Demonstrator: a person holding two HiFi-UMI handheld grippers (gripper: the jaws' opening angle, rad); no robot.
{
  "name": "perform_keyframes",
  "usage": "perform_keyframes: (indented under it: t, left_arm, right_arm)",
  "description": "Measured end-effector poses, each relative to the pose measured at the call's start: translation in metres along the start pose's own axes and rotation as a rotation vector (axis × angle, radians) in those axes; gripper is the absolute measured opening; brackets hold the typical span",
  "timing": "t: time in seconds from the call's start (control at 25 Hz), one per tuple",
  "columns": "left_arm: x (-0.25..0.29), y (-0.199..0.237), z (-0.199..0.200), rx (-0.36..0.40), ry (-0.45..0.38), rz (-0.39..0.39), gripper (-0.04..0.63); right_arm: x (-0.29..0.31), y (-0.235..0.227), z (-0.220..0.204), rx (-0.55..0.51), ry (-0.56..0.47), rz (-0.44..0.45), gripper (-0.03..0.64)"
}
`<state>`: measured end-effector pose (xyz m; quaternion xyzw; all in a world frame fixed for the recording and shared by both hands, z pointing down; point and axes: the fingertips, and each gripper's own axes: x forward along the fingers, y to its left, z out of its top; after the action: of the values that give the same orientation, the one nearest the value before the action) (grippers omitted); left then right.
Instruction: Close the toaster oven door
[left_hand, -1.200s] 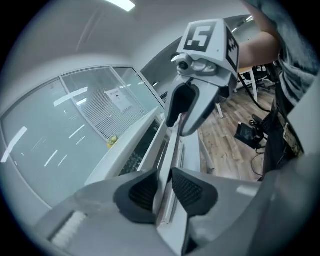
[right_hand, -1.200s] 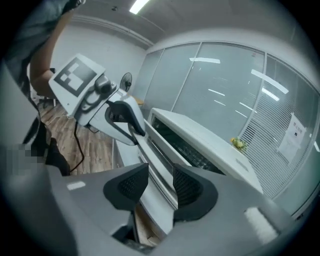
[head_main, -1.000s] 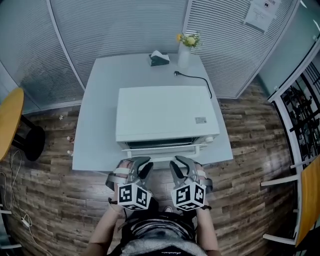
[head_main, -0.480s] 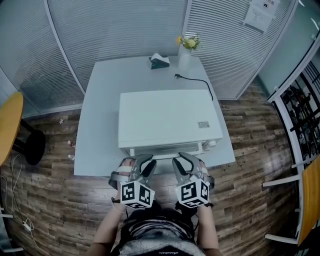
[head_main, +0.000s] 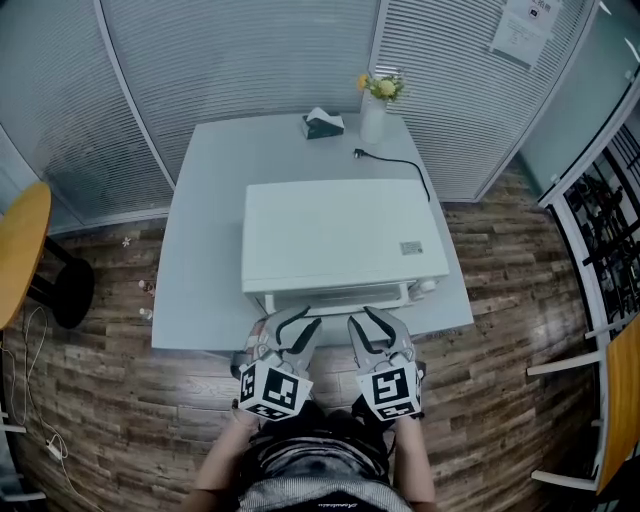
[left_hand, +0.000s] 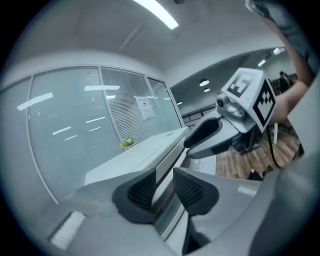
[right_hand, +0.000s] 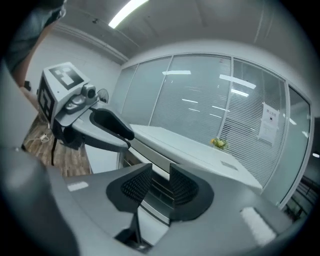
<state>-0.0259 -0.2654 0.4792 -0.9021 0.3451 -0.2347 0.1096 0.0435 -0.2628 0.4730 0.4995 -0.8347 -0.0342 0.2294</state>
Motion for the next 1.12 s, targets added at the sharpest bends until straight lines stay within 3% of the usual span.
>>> perform_keyframes:
  t: [0.12, 0.32, 0.44, 0.72, 1.12]
  left_arm:
    - [-0.008, -0.004, 0.011, -0.155, -0.075, -0.017, 0.117]
    - [-0.021, -0.008, 0.035, -0.238, -0.171, -0.019, 0.034]
    - [-0.027, -0.012, 0.045, -0.280, -0.215, -0.023, 0.005]
    - [-0.039, -0.011, 0.070, -0.422, -0.290, -0.017, 0.005]
    - [-0.045, -0.011, 0.078, -0.454, -0.303, -0.016, 0.005]
  right_arm:
    - [-0.011, -0.003, 0.010, 0.152, -0.075, -0.003, 0.094]
    - [-0.024, -0.001, 0.022, 0.299, -0.159, 0.007, 0.040]
    - [-0.031, 0.004, 0.034, 0.306, -0.193, 0.016, 0.011]
    - [-0.044, 0.011, 0.060, 0.270, -0.256, 0.025, 0.003]
    - [-0.053, 0.013, 0.070, 0.276, -0.281, 0.036, 0.002]
